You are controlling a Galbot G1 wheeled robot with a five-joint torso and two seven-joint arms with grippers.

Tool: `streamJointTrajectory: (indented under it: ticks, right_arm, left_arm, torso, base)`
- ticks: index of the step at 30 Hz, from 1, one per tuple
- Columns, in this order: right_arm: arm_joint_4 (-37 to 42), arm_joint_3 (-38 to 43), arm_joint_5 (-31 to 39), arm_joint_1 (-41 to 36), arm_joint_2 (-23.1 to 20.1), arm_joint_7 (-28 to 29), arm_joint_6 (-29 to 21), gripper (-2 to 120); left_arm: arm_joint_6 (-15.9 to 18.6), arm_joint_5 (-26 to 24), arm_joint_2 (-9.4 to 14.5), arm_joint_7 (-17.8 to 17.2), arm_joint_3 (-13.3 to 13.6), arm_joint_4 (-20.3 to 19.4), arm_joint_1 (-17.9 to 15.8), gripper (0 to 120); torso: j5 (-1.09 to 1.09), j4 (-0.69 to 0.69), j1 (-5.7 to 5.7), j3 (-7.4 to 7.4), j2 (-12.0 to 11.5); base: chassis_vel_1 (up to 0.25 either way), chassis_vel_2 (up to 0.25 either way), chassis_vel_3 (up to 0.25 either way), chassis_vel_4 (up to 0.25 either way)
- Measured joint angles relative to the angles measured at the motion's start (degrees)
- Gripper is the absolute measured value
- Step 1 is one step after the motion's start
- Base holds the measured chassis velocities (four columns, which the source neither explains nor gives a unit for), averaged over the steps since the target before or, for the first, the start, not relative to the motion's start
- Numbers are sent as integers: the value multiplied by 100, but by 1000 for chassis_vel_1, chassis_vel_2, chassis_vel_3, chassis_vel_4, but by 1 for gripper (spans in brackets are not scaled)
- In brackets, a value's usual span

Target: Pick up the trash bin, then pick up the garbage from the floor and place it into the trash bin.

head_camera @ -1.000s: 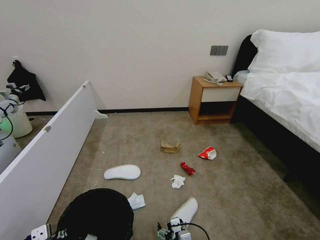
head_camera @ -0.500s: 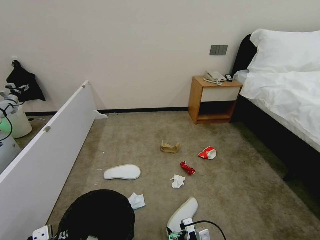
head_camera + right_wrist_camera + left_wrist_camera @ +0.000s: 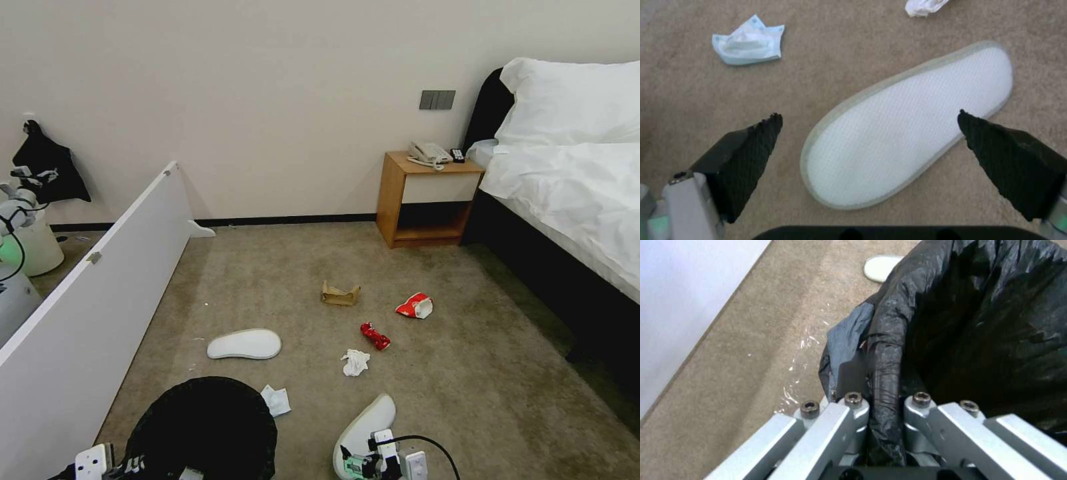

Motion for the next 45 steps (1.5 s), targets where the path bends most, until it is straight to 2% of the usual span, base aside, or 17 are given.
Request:
streamJointTrajectory:
  ticks: [8,14,22,30,45]
  right_arm:
    - [98,-2,37,-27,-96,-16,-12,100]
    - [74,-49,-92,-56,8,5,8,100]
    - [-4,-210,16,41,76,364,-234,100]
    - [-245,-286,643,310,103,648,-448,100]
    - [-730,-482,1188,879,319,678,-508,100]
  left_arm:
    - [-12,3,60,8,-3,29,39,3]
    - [-13,-44,58,15,-102,103,33,3]
    - [8,3,58,11,-31,139,-44,3]
    - [44,91,72,-9,45,141,-94,3]
    - [98,122,-4,-85,69,89,-169,3]
  torso:
    - [0,0,0,0,0]
    - [0,0,0,0,0]
    - [-1,0,0,0,0]
    - [0,1,0,0,0]
    - [0,0,0,0,0]
  base:
    - [0,0,0,0]
    - [0,0,0,0]
    - [0,0,0,0]
    - [0,0,0,0]
    - [0,0,0,0]
